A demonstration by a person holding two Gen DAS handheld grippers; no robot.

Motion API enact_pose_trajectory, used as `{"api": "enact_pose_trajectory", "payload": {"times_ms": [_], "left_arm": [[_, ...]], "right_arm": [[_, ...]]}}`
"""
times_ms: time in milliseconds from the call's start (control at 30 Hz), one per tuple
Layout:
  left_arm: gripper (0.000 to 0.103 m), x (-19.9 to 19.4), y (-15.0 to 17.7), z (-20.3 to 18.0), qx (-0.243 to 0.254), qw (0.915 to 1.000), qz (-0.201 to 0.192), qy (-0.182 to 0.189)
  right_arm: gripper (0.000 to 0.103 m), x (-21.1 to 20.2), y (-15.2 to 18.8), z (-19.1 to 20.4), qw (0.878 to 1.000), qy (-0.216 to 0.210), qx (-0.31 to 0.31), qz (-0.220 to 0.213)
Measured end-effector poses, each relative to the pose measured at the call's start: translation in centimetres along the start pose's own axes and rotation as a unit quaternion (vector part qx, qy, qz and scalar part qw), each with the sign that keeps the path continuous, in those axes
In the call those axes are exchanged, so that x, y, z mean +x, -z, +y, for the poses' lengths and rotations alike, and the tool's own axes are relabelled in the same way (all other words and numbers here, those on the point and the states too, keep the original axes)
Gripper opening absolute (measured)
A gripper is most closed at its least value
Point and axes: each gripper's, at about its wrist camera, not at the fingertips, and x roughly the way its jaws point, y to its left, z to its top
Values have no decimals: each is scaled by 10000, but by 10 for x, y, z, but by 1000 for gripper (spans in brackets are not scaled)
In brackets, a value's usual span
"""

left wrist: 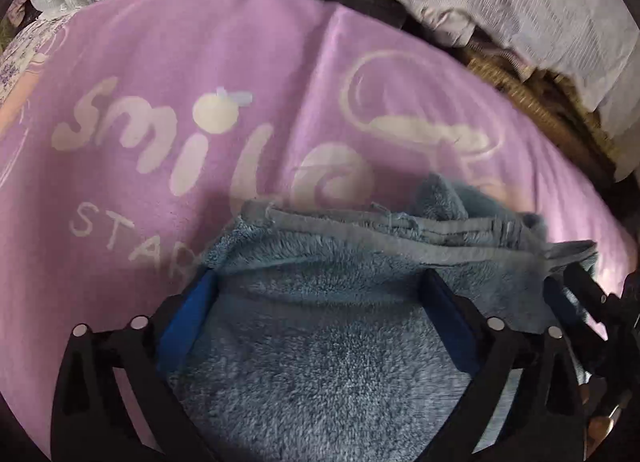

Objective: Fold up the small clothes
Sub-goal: 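Release the hem with both tools and press the folded jacket flat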

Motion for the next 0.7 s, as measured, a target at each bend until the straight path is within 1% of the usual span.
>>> {"api": "enact_pose_trajectory", "payload": {"times_ms": [33, 67, 100, 133, 167, 200, 267, 300, 367, 400, 433, 467, 500, 533, 567, 600, 633, 700], "left_arm": [[99, -3, 4, -7, 208, 9993, -222, -209], [99, -7, 7, -16, 396, 9978, -300, -438], [99, -9, 9, -20, 510, 9963, -368, -590], [99, -12, 12, -23, 580, 9948, -452, -711], [99, -17, 15, -22, 572, 9945, -494, -729], [98, -25, 18, -21, 570, 9943, -562, -700], [98, -49, 30, -16, 605, 9929, -831, -595], [98, -61, 36, -12, 613, 9919, -945, -589], [98, -75, 47, -6, 562, 9918, -1031, -505], [98, -77, 55, -1, 524, 9926, -1011, -430], [98, -78, 62, 0, 492, 9934, -951, -417], [98, -76, 69, 0, 480, 9940, -877, -444], [98, -72, 78, 0, 539, 9937, -809, -563], [99, -64, 83, -5, 658, 9914, -827, -769], [99, -59, 89, -5, 747, 9900, -802, -886], [99, -52, 90, -7, 793, 9900, -727, -917], [99, -53, 89, -6, 730, 9908, -718, -891], [99, -60, 91, 1, 539, 9929, -694, -798]], "right_arm": [[10, 0, -1, -10, 10000, 29, 47, -65], [11, -4, -1, -15, 9998, 22, 160, -98], [13, -6, -1, -14, 9999, -25, 127, -102], [15, -8, 1, -11, 9999, -38, -15, -126], [17, -12, 4, -9, 9998, -45, -88, -193], [20, -19, 8, -3, 9994, 51, -184, -296], [43, -36, 19, 18, 9951, 434, -721, -519], [46, -45, 25, 31, 9900, 620, -1079, -658], [47, -60, 43, 51, 9788, 898, -1632, -847], [47, -64, 52, 58, 9762, 930, -1776, -825], [48, -66, 59, 62, 9752, 943, -1856, -754], [52, -65, 71, 66, 9724, 1011, -2007, -625], [55, -62, 84, 67, 9665, 1226, -2201, -495], [58, -53, 98, 64, 9565, 1597, -2421, -316], [58, -44, 110, 61, 9456, 1826, -2683, -238], [58, -40, 121, 61, 9323, 1997, -2996, -345], [58, -41, 123, 63, 9272, 2108, -3074, -355], [58, -49, 119, 67, 9329, 2097, -2902, -389]]}}
